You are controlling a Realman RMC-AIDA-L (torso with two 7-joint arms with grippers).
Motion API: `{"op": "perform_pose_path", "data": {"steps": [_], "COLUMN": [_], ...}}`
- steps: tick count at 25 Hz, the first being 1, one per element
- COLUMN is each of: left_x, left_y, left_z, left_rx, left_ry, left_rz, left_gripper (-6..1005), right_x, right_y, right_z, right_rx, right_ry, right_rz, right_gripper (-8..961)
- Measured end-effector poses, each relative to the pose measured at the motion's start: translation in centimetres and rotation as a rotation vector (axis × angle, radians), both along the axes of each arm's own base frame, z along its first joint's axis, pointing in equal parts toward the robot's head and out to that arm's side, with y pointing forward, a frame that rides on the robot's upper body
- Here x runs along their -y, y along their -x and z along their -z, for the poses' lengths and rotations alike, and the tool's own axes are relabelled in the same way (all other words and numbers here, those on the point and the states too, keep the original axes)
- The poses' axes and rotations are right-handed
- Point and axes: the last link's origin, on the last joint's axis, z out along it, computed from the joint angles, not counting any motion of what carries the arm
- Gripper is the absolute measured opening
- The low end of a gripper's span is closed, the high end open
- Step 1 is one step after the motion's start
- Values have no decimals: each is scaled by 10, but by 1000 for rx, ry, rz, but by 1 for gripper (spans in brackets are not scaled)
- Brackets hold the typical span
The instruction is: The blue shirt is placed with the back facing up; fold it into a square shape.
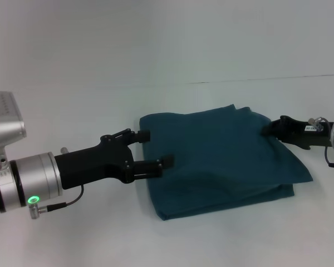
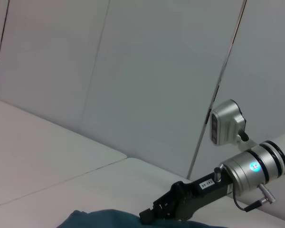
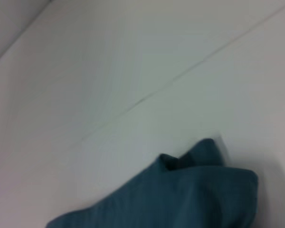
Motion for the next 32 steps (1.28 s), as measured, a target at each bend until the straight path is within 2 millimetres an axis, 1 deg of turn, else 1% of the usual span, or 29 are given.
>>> {"op": "perform_pose_path", "data": {"steps": [1,7,12,21,23,26,32], "left_x": [0,0,0,1,1,1,2], "left_y": [0,0,1,-1,-1,-1,-3], "left_z": [0,0,1,2,2,2,4], "left_rx": [0,0,1,17,20,24,29], "left_ry": [0,0,3,9,12,15,19], "left_rz": [-1,-2,-7,-18,-23,-27,-28], "left_gripper": [950,949,950,950,950,950,950], "right_x": [-1,-7,-14,-27,-28,-27,-24], "right_y": [2,10,17,49,52,48,24], "right_z": [0,-5,-11,-18,-20,-21,-12], "right_rx": [-3,-12,23,101,117,136,212], "right_ry": [-5,-49,-77,-96,-109,-125,-117], "right_rz": [-7,-47,-102,-308,-348,-342,-269], "right_gripper": [213,27,29,34,36,37,41]}}
